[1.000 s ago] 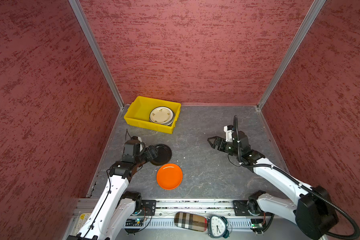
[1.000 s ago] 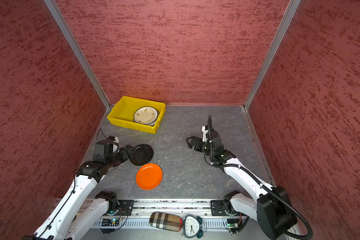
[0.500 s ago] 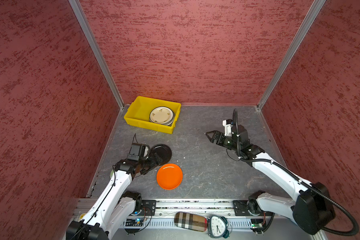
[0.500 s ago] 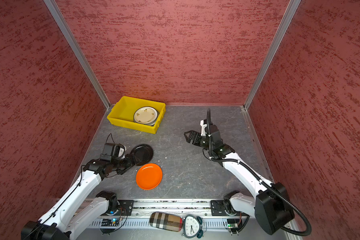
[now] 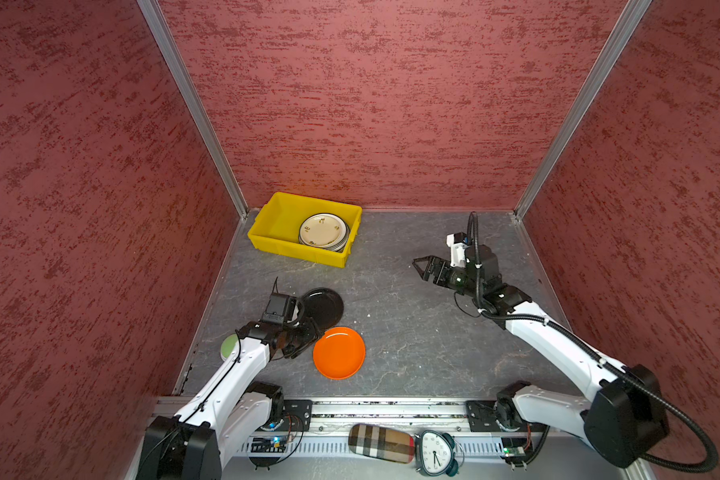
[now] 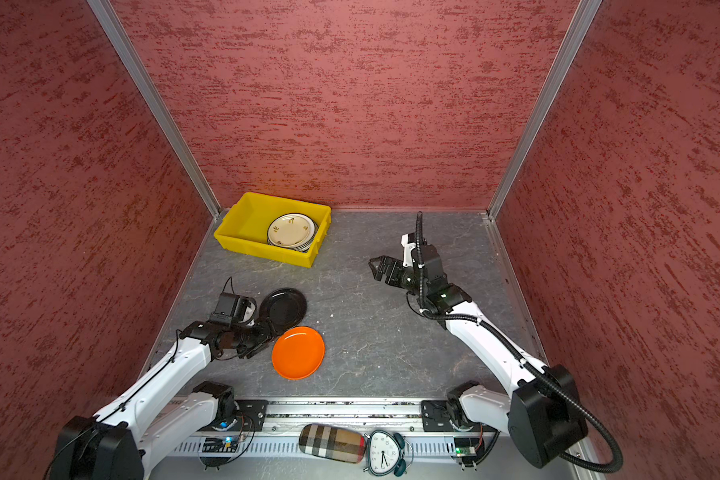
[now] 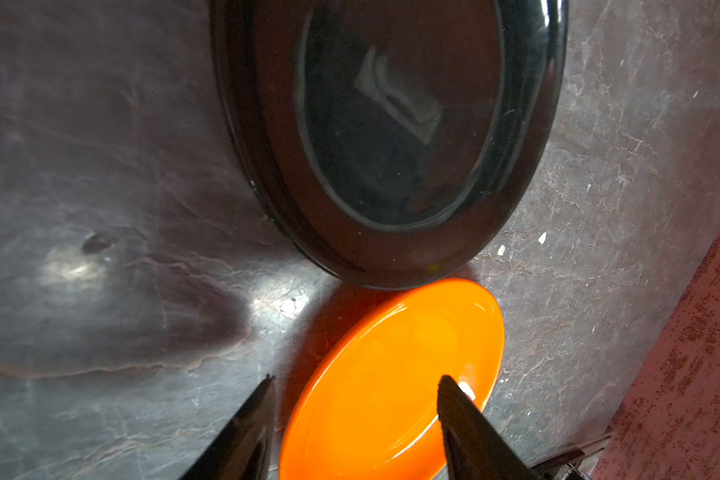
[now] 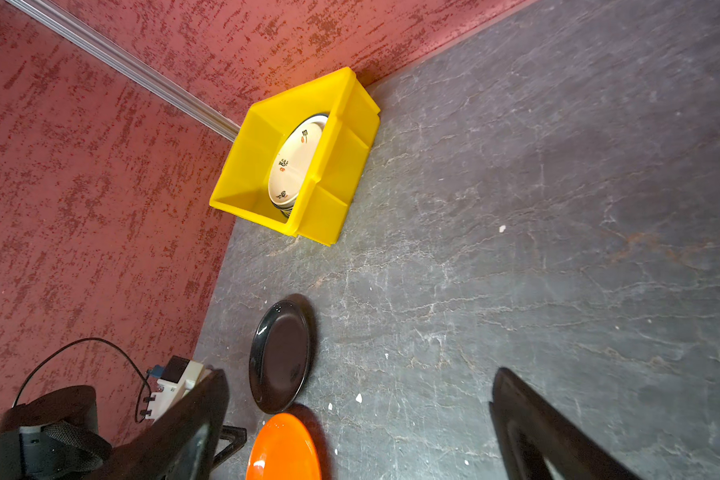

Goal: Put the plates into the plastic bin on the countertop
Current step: 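Move the open left gripper from the bin down to the orange plate's rim, then close the left gripper on the orange plate rim and tilt it upright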

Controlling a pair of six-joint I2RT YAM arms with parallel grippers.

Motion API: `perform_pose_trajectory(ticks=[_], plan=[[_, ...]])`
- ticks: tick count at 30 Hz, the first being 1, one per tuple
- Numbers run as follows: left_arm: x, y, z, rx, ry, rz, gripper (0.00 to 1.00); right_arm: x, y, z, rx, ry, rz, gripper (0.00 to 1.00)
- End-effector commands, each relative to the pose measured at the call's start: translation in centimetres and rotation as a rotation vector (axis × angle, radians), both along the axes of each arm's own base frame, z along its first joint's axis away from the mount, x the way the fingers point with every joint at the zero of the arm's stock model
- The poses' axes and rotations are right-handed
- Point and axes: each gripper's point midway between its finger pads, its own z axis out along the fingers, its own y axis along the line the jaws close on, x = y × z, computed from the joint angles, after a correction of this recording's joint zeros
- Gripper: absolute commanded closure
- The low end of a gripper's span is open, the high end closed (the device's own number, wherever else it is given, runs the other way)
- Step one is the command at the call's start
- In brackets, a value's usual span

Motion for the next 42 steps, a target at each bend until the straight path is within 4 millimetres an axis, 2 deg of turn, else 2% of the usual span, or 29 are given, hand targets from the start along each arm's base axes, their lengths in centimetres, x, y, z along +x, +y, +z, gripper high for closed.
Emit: perform_pose_trajectory(ticks=[1, 12, 19, 25, 30, 33, 38, 42], plan=[[0.4, -0.3, -0.2, -0.004, -0.006, -0.007, 0.41, 0.4, -0.6, -0.4, -0.019, -0.003, -0.018, 0.01], [0.3, -0.6, -1.7, 0.024, 0.037, -0.032, 0.51, 0.5, -0.7, -1.0, -0.012, 0.014, -0.013, 0.01], [0.1, -1.4, -2.9, 0.020, 0.068, -0.051, 0.63, 0.6, -0.6, -1.8, -0.004, 0.046, -0.013, 0.01], [1.0, -2.7, -2.6, 0.017, 0.056, -0.095, 0.79, 0.9, -0.5, -1.9, 0.008, 0.052, -0.014, 0.01], [1.4, -3.8, -2.9, 0.020, 0.069, -0.138, 0.80, 1.1, -0.4, -1.9, 0.009, 0.059, -0.007, 0.01], [1.9, -4.3, -2.9, 0.021, 0.061, -0.144, 0.85, 1.2, -0.5, -2.1, 0.007, 0.062, -0.010, 0.01], [2.8, -5.4, -2.0, 0.005, 0.030, -0.160, 0.87, 1.2, -0.6, -2.3, 0.005, 0.069, -0.014, 0.01], [3.7, -6.4, -0.7, -0.015, -0.001, -0.178, 0.96, 1.3, -0.9, -2.4, 0.003, 0.071, -0.022, 0.01]])
